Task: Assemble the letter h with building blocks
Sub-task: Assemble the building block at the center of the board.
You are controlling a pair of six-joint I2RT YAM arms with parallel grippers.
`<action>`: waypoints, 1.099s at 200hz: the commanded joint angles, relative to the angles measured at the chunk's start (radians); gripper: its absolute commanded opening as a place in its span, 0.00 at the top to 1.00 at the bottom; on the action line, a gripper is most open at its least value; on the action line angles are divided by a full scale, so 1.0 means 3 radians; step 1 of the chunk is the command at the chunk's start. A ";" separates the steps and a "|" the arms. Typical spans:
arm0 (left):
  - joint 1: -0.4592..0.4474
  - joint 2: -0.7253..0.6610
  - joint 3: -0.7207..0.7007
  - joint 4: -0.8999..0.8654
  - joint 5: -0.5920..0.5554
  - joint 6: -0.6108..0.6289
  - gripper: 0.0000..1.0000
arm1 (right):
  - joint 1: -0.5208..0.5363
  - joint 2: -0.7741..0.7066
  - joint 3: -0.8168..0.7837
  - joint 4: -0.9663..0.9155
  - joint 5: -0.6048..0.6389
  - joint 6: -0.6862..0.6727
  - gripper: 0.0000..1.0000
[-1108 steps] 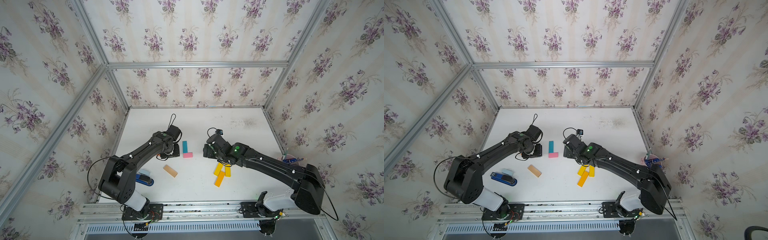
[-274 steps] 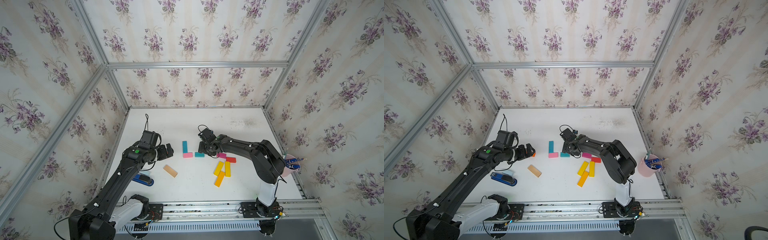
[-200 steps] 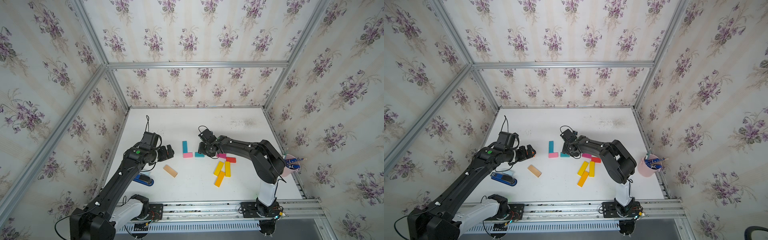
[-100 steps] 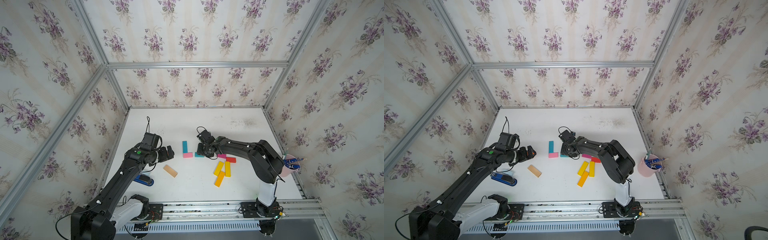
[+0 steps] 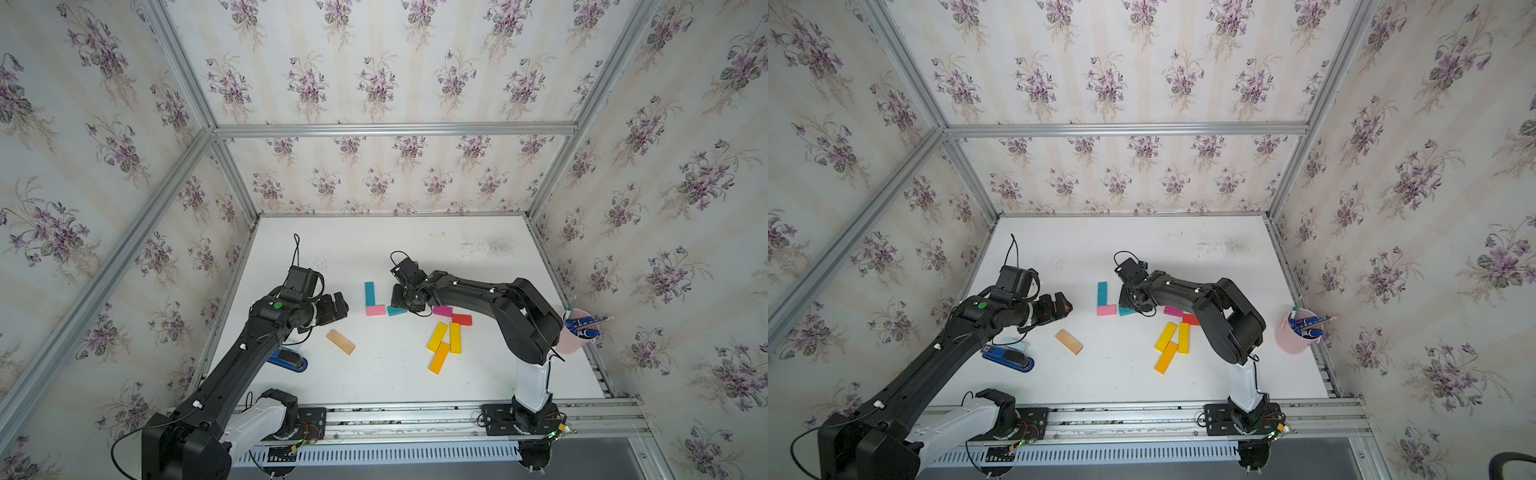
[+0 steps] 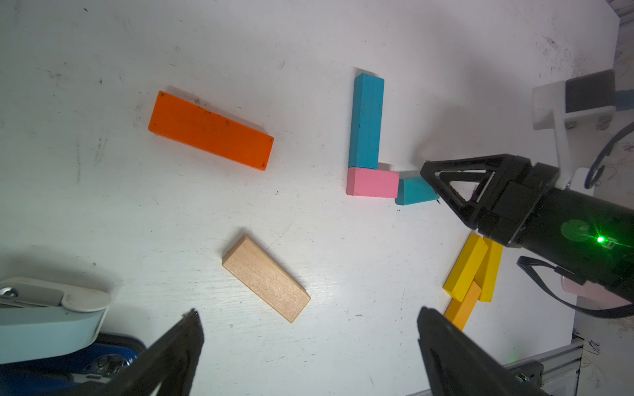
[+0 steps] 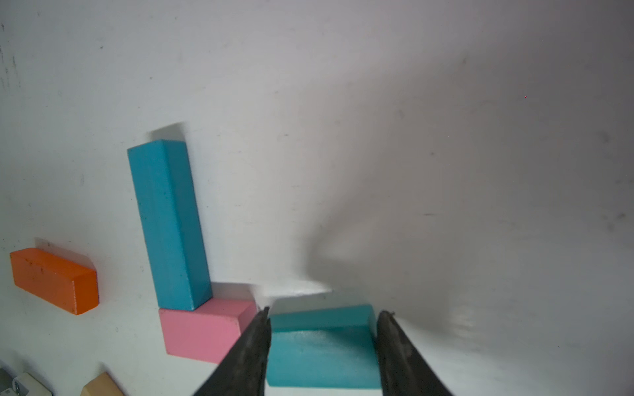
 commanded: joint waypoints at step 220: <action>-0.0001 0.0074 0.0043 0.0085 0.0039 0.0020 0.00 | 0.0147 -0.0152 -0.0165 -0.0088 0.0094 0.0060 0.48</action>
